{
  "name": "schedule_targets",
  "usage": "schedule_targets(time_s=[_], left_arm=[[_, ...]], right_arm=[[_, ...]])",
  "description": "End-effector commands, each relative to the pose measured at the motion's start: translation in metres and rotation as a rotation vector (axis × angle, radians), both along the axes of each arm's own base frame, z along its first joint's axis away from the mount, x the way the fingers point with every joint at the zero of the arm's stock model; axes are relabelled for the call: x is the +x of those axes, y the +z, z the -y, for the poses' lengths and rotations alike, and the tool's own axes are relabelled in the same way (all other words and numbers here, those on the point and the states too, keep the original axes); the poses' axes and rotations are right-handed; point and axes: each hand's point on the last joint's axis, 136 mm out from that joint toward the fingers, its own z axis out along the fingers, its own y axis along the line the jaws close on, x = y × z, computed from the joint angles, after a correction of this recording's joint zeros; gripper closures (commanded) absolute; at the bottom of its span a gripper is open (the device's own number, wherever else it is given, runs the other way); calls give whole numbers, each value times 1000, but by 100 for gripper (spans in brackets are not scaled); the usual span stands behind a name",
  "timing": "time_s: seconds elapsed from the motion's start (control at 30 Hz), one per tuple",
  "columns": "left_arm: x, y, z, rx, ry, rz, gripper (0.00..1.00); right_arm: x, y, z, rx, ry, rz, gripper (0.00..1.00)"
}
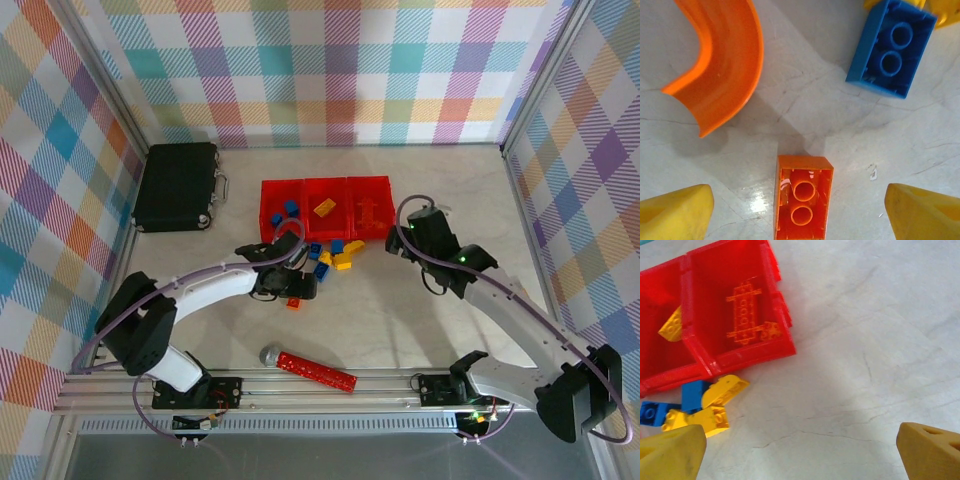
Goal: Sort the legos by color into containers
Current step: Pick up the lego from the center of the table.
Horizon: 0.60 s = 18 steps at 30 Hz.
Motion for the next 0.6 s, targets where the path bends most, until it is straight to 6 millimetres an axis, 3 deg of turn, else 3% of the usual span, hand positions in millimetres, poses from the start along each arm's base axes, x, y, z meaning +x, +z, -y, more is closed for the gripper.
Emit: schedule_targets(time_s=[0.0, 0.13, 0.23, 0.57], left_arm=[[-6, 1, 5, 41, -35, -9, 13], [-8, -2, 12, 45, -52, -6, 18], [-7, -6, 6, 87, -37, -15, 21], [-9, -22, 4, 128, 8, -67, 27]], right_arm=[[0, 0, 11, 32, -67, 30, 1], [-4, -10, 13, 33, -68, -5, 1], [-6, -13, 14, 29, -72, -20, 1], [-10, -11, 16, 38, -74, -11, 0]])
